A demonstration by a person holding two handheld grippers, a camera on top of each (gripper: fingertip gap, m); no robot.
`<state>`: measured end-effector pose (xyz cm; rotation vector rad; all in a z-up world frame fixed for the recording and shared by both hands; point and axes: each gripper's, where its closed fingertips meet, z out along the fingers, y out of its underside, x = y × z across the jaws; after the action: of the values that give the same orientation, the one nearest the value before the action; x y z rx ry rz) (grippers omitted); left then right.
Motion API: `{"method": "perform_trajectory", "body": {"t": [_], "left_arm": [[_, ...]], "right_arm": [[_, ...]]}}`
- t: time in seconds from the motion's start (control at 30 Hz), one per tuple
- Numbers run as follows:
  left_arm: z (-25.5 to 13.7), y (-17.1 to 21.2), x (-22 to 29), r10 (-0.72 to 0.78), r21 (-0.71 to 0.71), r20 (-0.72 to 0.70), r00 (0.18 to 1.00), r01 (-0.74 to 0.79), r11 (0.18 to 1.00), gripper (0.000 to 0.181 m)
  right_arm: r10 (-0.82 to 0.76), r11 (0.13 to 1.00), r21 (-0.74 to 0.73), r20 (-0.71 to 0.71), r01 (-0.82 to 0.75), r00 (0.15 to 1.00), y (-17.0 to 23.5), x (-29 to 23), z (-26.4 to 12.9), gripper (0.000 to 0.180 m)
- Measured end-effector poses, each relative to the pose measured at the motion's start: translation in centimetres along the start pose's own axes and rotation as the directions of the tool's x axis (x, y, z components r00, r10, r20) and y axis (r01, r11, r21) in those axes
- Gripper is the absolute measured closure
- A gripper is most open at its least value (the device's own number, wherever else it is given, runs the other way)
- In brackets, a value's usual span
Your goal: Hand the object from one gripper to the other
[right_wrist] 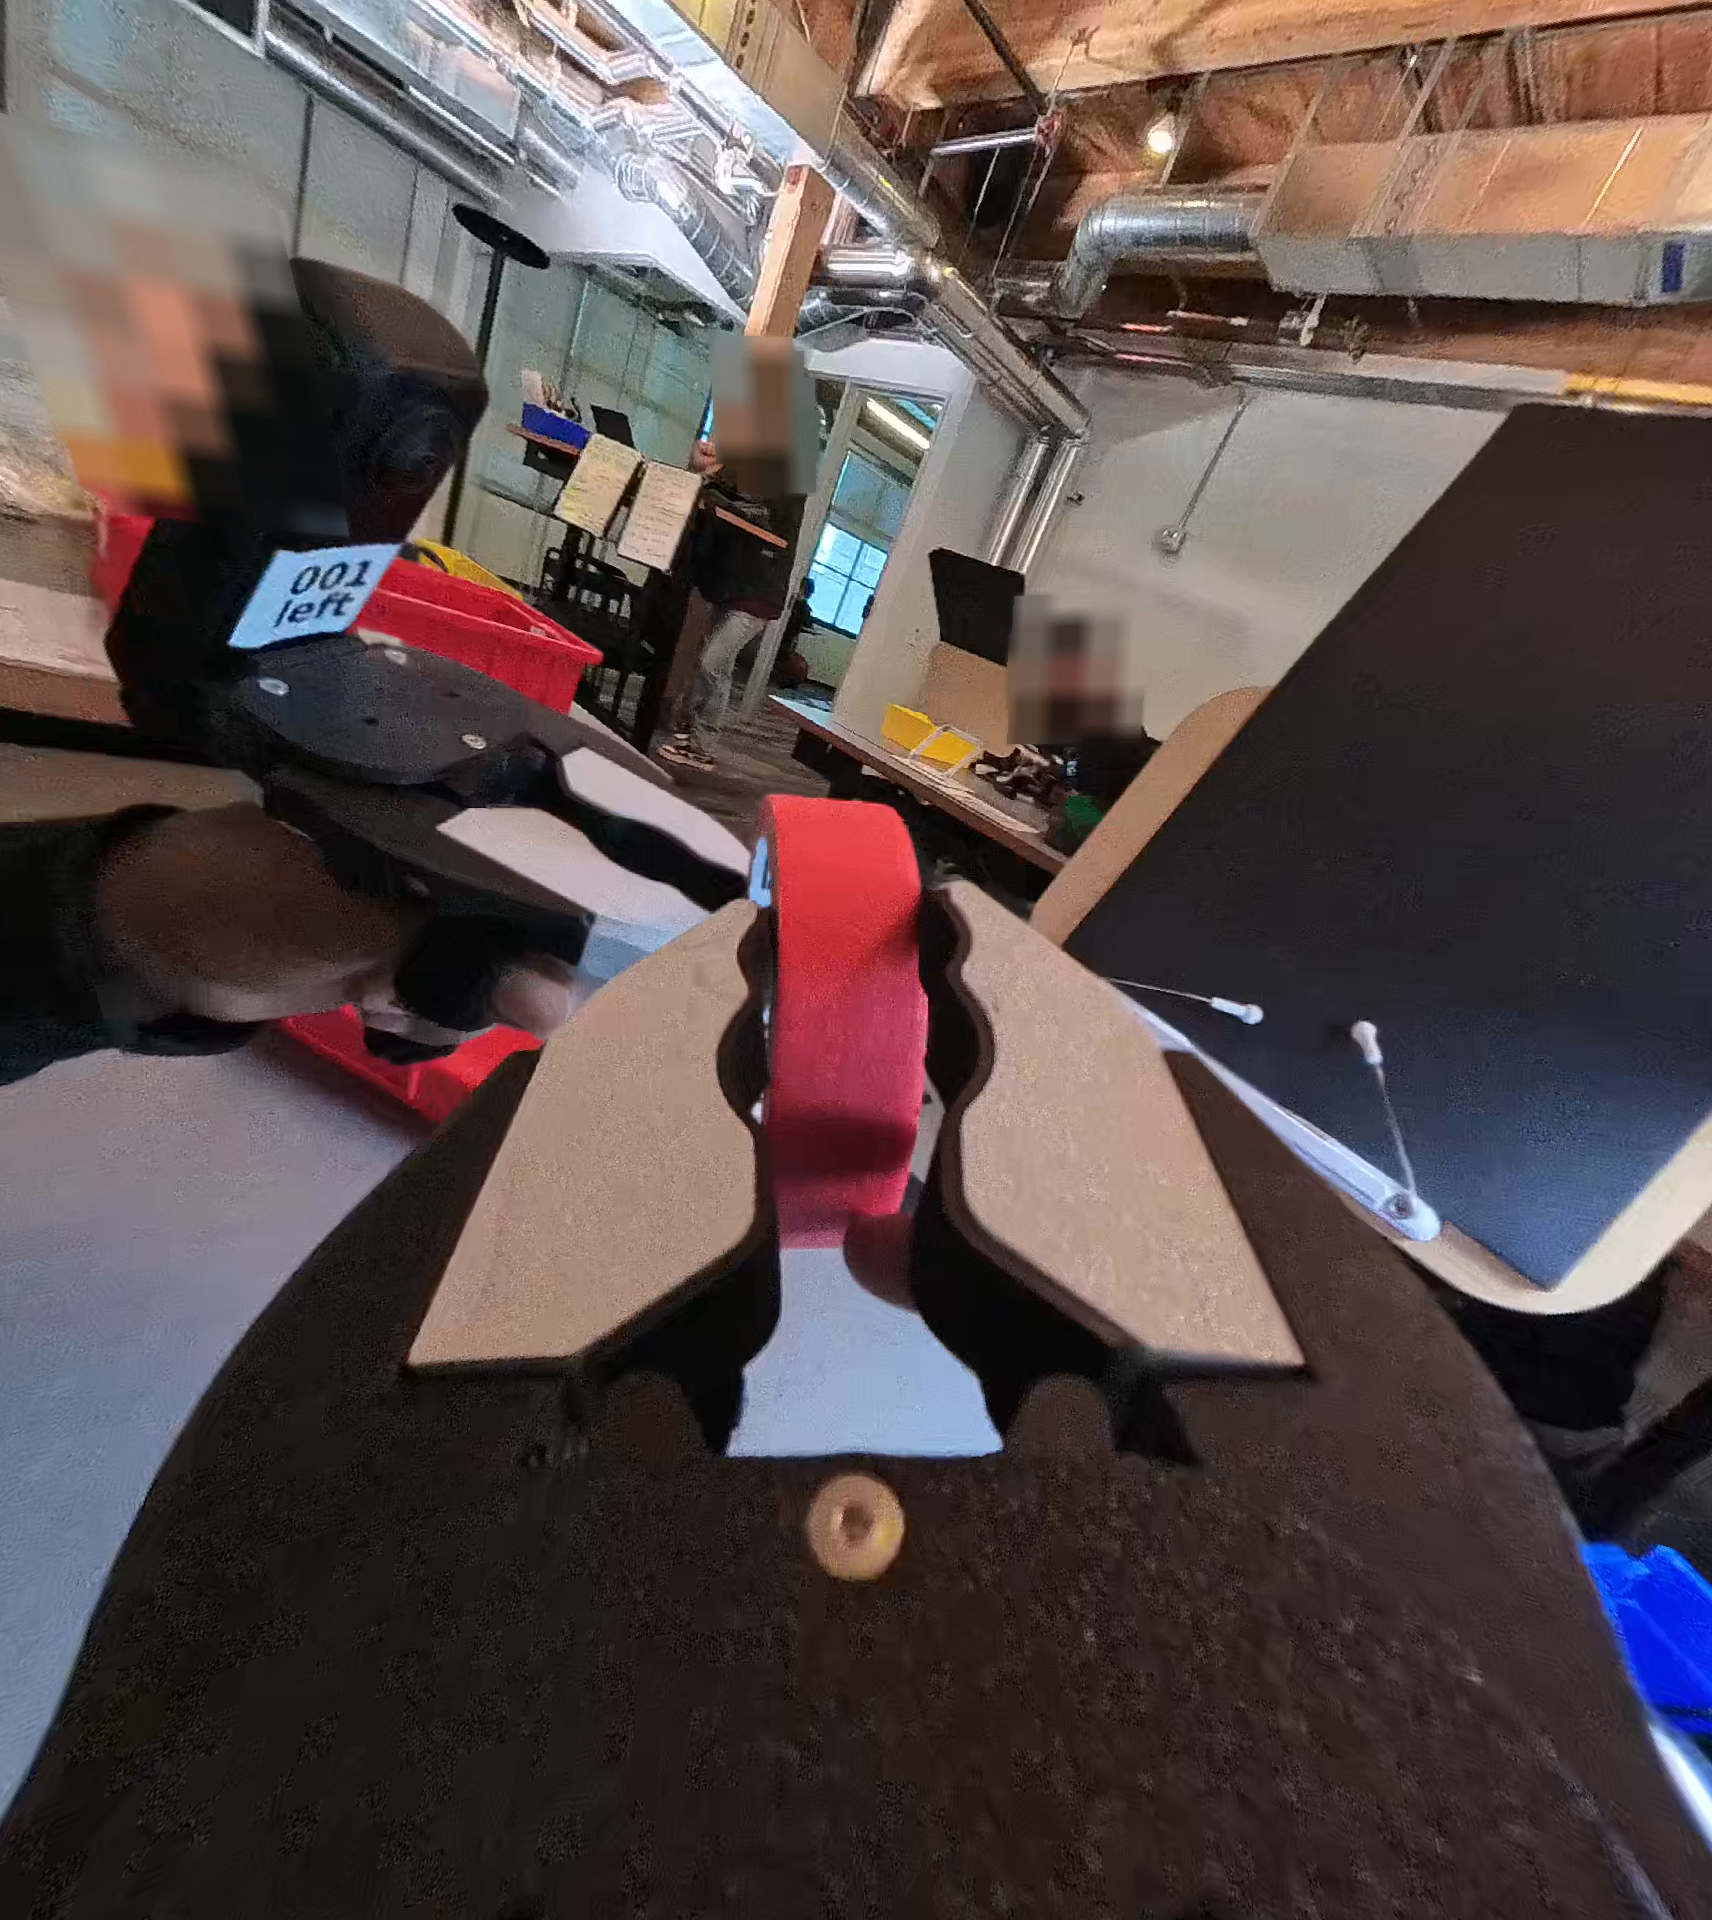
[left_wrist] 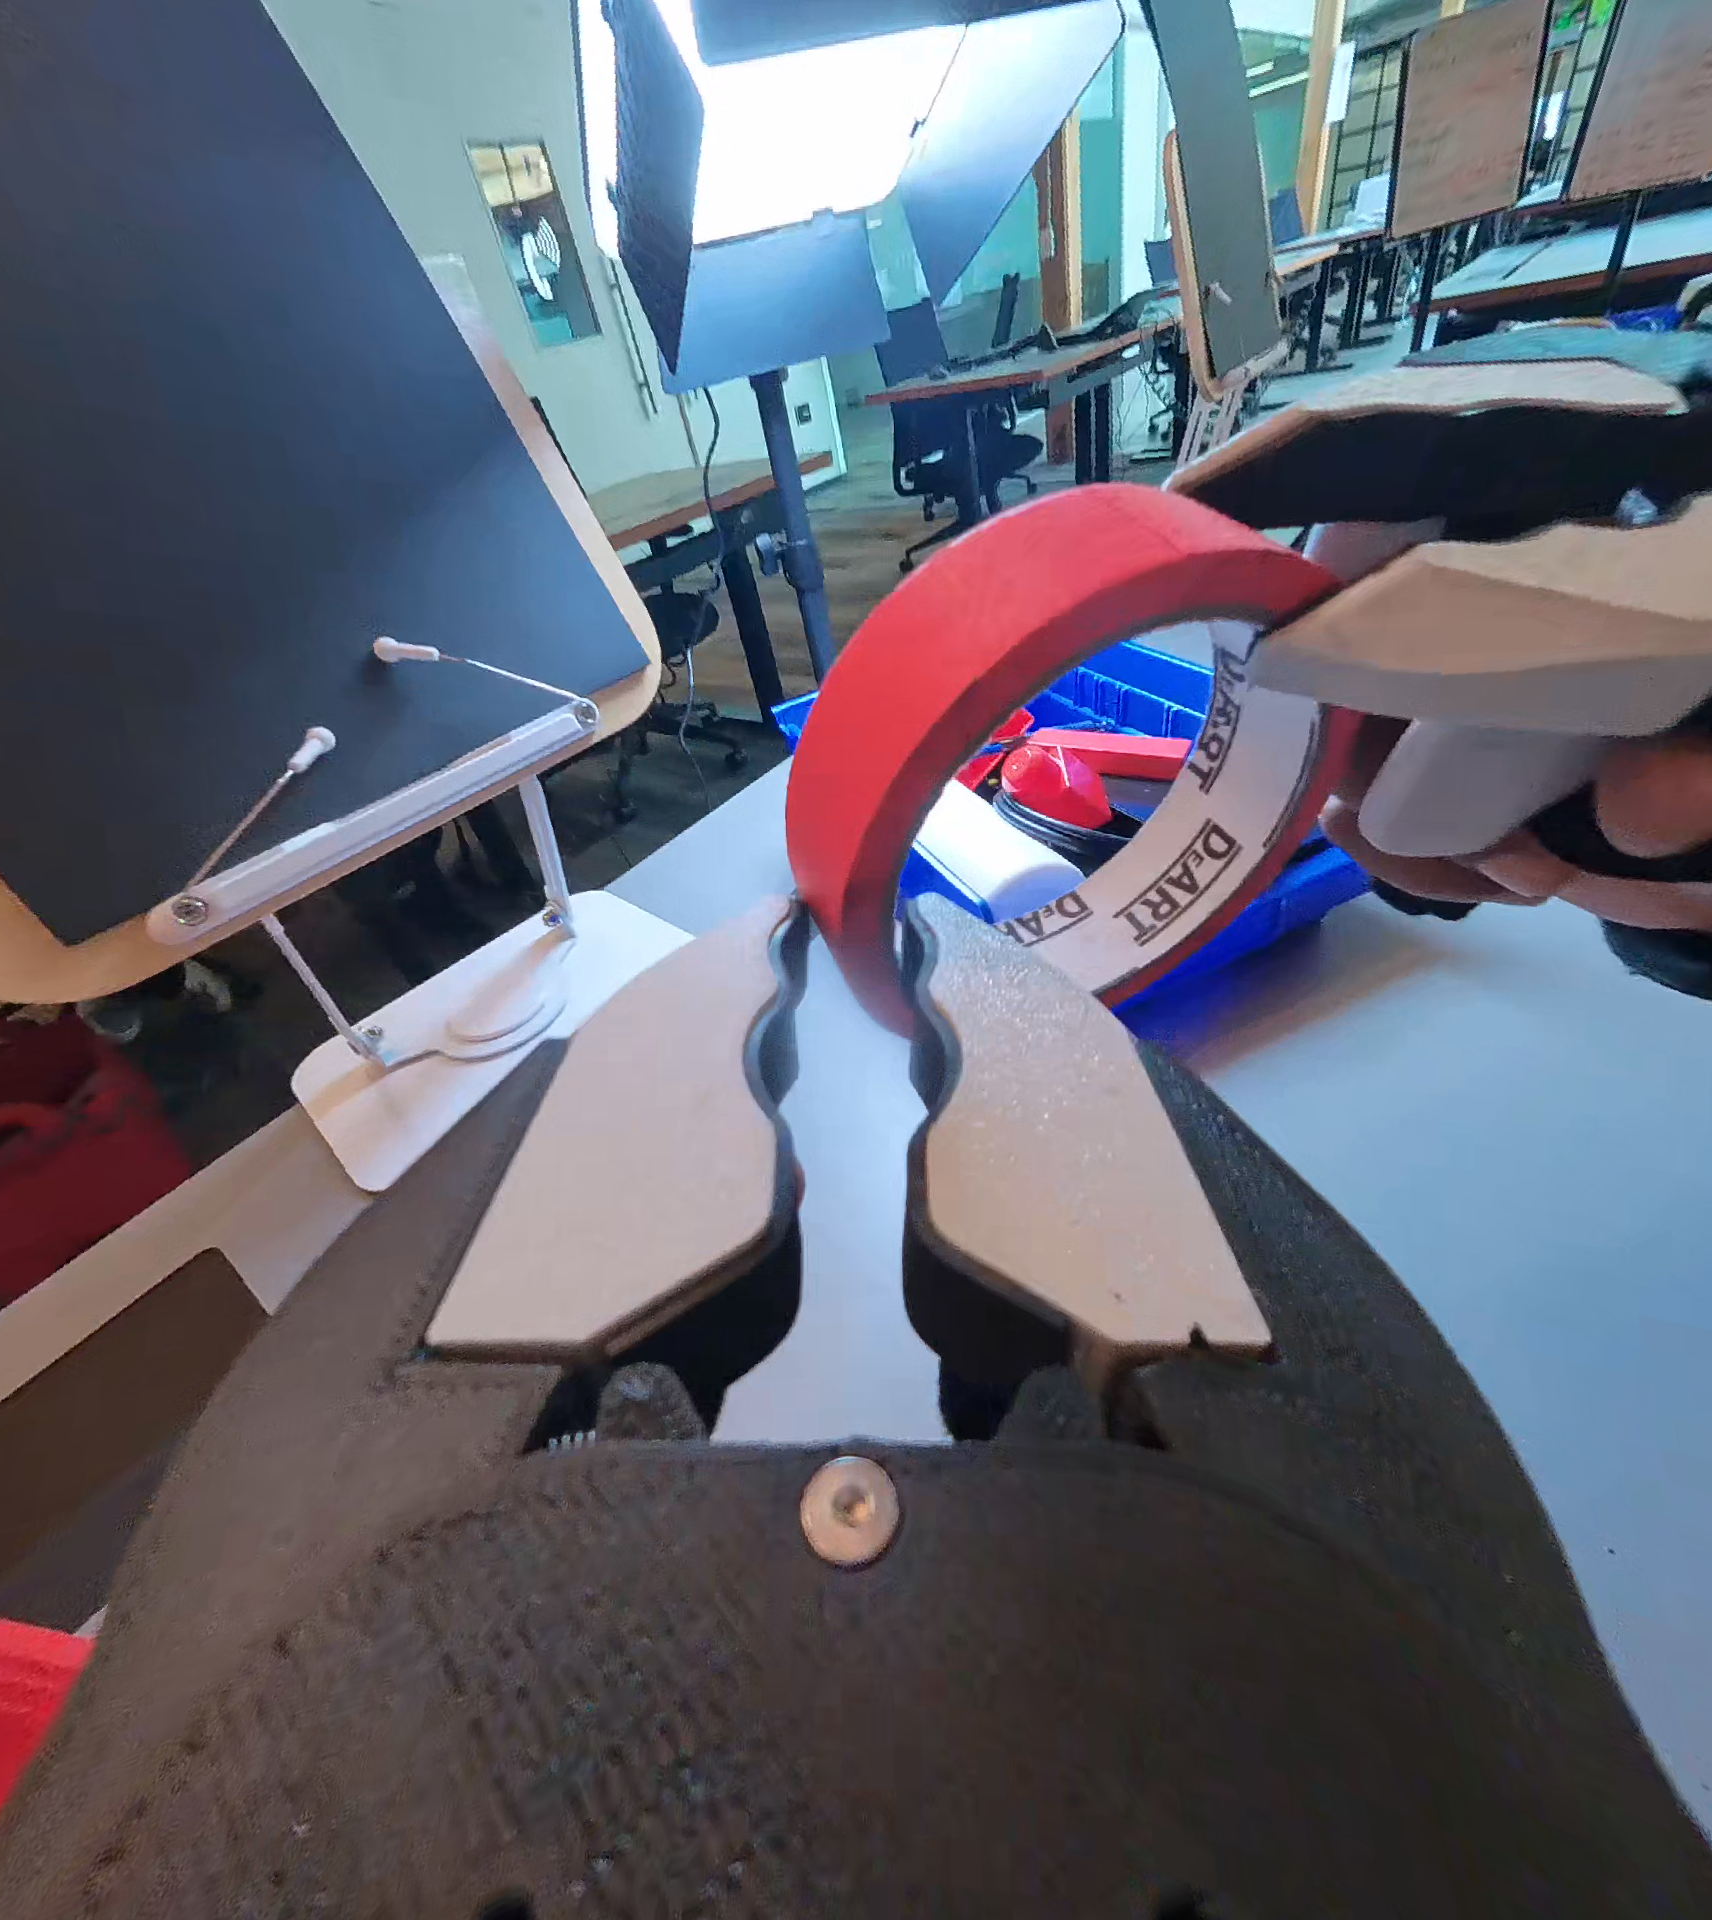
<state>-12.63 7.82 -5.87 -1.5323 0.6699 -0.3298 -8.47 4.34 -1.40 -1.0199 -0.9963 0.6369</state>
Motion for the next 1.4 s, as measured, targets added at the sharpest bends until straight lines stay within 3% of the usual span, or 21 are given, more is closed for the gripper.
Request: {"method": "perform_trajectory", "body": {"t": [0.1, 0.17, 0.27, 0.4, 0.47, 0.53, 0.63, 0.7, 0.8, 0.9, 1.03, 1.17, 1.23, 1.3, 1.4], "left_arm": [[-0.3, 0.0, -0.3, 0.028, -0.015, -0.003, 1.000, -0.028, 0.999, 0.166], [-0.9, -0.3, -0.5, -0.037, -0.009, -0.060, 0.997, 0.037, 0.999, 0.169], [-1.5, -0.2, -0.6, -0.097, -0.020, -0.142, 0.985, 0.096, 0.995, 0.171], [-1.8, -0.8, 0.6, -0.196, 0.018, -0.290, 0.937, 0.210, 0.978, 0.171], [-1.4, -0.4, 1.0, -0.212, 0.003, -0.305, 0.928, 0.224, 0.975, 0.171], [-1.2, -0.2, 1.2, -0.233, 0.000, -0.319, 0.919, 0.245, 0.969, 0.171], [-1.0, 0.1, 0.6, -0.292, -0.022, -0.295, 0.910, 0.299, 0.954, 0.167], [-1.4, -0.2, -0.4, -0.341, -0.014, -0.279, 0.898, 0.352, 0.936, 0.150], [-2.2, -1.7, -0.7, -0.399, 0.019, -0.305, 0.865, 0.424, 0.905, 0.150], [-1.3, -2.0, 0.9, -0.405, 0.010, -0.270, 0.874, 0.423, 0.906, 0.149], [1.3, -0.5, 2.4, -0.383, 0.005, -0.124, 0.915, 0.387, 0.922, 0.140], [1.8, 0.7, 2.0, -0.322, 0.005, -0.070, 0.944, 0.323, 0.946, 0.152], [1.5, 0.3, 1.8, -0.304, 0.010, -0.116, 0.946, 0.307, 0.952, 0.153], [0.6, -0.3, 0.8, -0.275, 0.046, -0.133, 0.952, 0.283, 0.958, 0.153], [-1.0, -1.3, -0.1, -0.267, 0.080, -0.224, 0.937, 0.291, 0.953, 0.154]], "right_arm": [[-0.060, 0.998, -0.005, 0.073, 0.060, 0.996, -0.4, -1.3, 0.0, 0.151], [0.098, 0.995, -0.022, 0.226, -0.096, 0.969, -0.8, -1.9, -0.4, 0.146], [0.367, 0.926, -0.095, 0.455, -0.366, 0.811, -1.2, -2.0, -2.0, 0.141], [0.494, 0.853, -0.208, 0.616, -0.479, 0.613, 0.9, -4.3, -2.6, 0.137], [0.530, 0.811, -0.231, 0.680, -0.538, 0.506, 0.8, -6.6, -2.4, 0.145], [0.497, 0.839, -0.203, 0.661, -0.504, 0.562, 1.3, -7.8, -1.5, 0.167], [0.364, 0.928, -0.168, 0.593, -0.332, 0.718, 2.0, -7.4, -1.0, 0.170], [0.262, 0.964, -0.163, 0.461, -0.210, 0.848, 2.7, -5.0, -0.5, 0.170], [0.024, 0.976, -0.214, 0.248, 0.031, 0.968, 4.7, -1.3, -0.2, 0.170], [-0.178, 0.937, -0.281, 0.133, 0.210, 0.975, 6.8, 0.3, 0.2, 0.170], [-0.383, 0.854, -0.354, 0.071, 0.382, 0.921, 8.7, -0.5, 1.1, 0.170], [-0.537, 0.764, -0.398, 0.046, 0.508, 0.842, 9.0, -0.9, 1.5, 0.170], [-0.509, 0.780, -0.367, 0.099, 0.507, 0.855, 8.5, -1.5, 1.2, 0.166], [-0.374, 0.849, -0.292, 0.257, 0.441, 0.891, 7.0, -3.5, 0.6, 0.160], [-0.079, 0.971, -0.190, 0.323, 0.146, 0.943, 2.4, -2.7, -1.2, 0.156]]}}
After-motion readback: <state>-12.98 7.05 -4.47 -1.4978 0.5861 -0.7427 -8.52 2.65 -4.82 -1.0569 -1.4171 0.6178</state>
